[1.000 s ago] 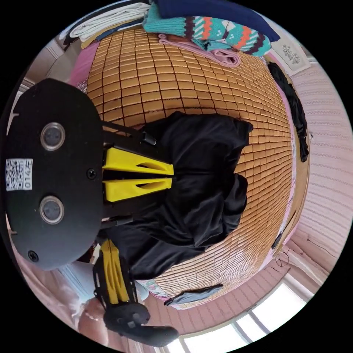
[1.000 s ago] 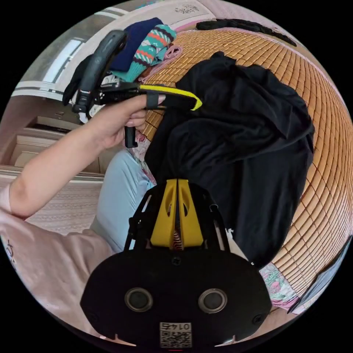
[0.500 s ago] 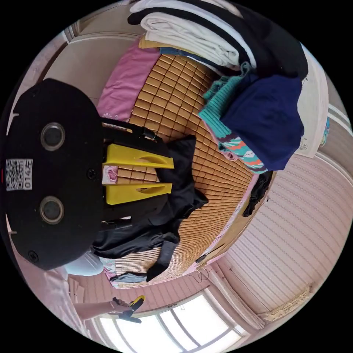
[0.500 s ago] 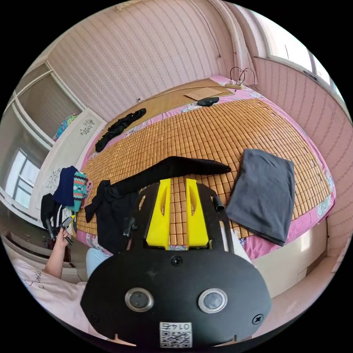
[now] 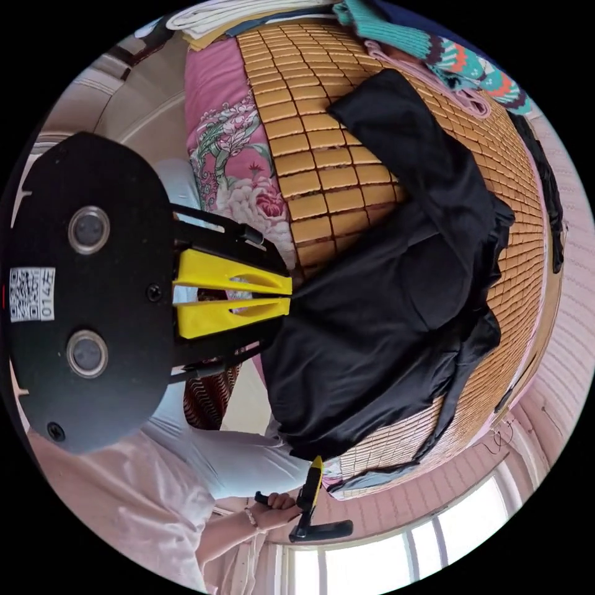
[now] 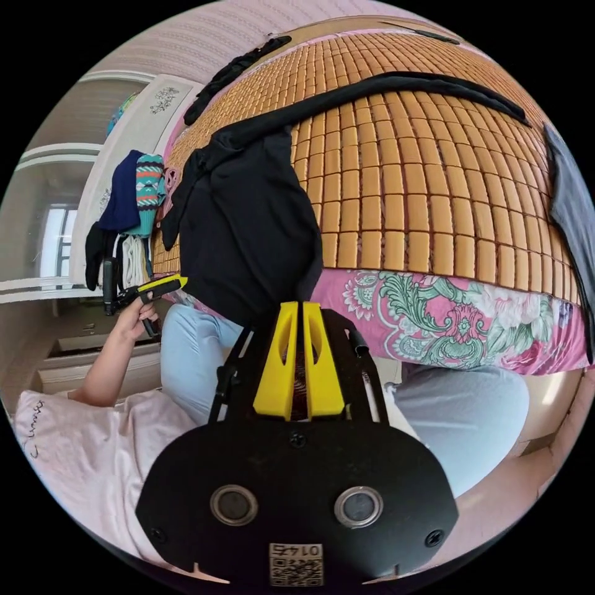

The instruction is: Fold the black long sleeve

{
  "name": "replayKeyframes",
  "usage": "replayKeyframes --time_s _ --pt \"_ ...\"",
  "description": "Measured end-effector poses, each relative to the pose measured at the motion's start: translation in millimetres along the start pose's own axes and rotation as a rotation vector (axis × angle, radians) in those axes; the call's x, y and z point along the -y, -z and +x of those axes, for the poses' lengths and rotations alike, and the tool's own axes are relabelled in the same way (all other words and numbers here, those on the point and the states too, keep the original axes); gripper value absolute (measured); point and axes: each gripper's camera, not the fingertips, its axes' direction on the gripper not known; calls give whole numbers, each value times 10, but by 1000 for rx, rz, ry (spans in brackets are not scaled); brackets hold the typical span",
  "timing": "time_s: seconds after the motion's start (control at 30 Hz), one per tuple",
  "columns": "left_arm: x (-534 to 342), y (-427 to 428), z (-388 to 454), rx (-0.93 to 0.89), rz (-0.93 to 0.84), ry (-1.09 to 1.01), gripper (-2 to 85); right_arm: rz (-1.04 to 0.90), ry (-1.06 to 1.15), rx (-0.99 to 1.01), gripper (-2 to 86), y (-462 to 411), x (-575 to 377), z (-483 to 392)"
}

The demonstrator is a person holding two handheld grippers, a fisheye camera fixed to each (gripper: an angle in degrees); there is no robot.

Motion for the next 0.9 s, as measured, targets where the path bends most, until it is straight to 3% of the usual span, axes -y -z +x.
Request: replayKeyframes --time_s 0.13,0.3,0.6,0.73,0.8,0.9 --pt "-22 553 82 -40 163 -56 -5 152 -6 49 7 511 38 115" --pt "81 1077 111 23 633 70 52 245 -94 14 6 712 145 332" --pt "149 206 375 8 262 50 84 151 -202 -73 5 432 156 544" --pt "209 -24 454 132 187 63 73 144 -191 -67 5 491 111 552" --pt "208 11 497 135 202 11 13 137 -183 -61 6 543 93 554" --pt "-3 271 565 185 250 -86 -1 144 -139 -43 7 695 23 524"
